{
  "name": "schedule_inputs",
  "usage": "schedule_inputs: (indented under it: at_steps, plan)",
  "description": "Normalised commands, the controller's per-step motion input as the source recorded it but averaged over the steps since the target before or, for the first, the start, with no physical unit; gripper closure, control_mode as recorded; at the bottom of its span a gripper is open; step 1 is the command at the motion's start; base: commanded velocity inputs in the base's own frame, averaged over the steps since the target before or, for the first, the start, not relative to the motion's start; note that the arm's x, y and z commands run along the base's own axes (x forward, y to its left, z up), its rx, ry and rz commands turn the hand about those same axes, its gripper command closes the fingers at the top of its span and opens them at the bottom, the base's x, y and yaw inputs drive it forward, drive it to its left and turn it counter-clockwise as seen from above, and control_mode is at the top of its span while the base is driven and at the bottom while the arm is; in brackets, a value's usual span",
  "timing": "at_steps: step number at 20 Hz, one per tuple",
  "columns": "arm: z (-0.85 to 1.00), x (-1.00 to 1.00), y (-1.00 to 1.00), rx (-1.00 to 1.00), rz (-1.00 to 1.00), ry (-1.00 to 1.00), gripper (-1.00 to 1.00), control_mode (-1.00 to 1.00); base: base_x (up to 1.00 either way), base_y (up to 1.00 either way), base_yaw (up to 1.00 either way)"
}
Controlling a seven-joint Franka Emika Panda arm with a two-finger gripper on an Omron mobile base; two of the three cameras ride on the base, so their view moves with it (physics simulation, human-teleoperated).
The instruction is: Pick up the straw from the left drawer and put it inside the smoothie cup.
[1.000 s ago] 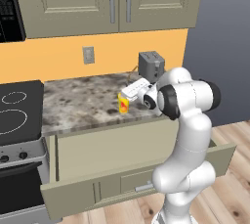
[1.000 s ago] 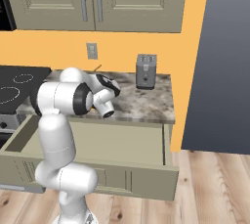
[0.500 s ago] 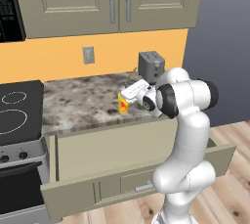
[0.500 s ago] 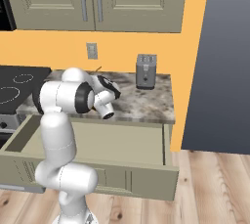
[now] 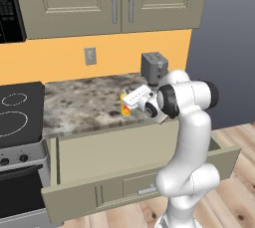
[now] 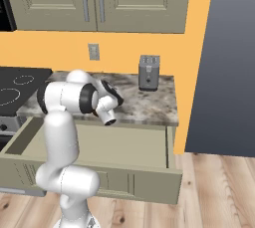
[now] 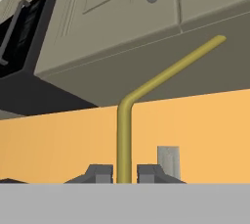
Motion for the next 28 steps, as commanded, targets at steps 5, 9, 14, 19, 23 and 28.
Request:
schedule_inputs:
  at_steps: [5, 9, 14, 19, 23, 28]
  plan:
    - [-0.25, 0.00, 0.00, 0.00, 0.00, -0.04, 1.00, -1.00, 0.00, 0.00, 0.00]
    - [-0.24, 0.00, 0.00, 0.00, 0.00, -0.05, 1.00, -1.00, 0.00, 0.00, 0.00]
    - [-0.22, 0.00, 0.00, 0.00, 0.00, -0.05, 1.00, -1.00, 0.00, 0.00, 0.00]
    - [-0.17, 0.00, 0.00, 0.00, 0.00, -0.07, 1.00, -1.00, 0.00, 0.00, 0.00]
    - [-0.03, 0.00, 0.00, 0.00, 0.00, -0.10, 1.00, -1.00, 0.00, 0.00, 0.00]
    - [0.03, 0.00, 0.00, 0.00, 0.00, -0.14, 1.00, -1.00, 0.00, 0.00, 0.00]
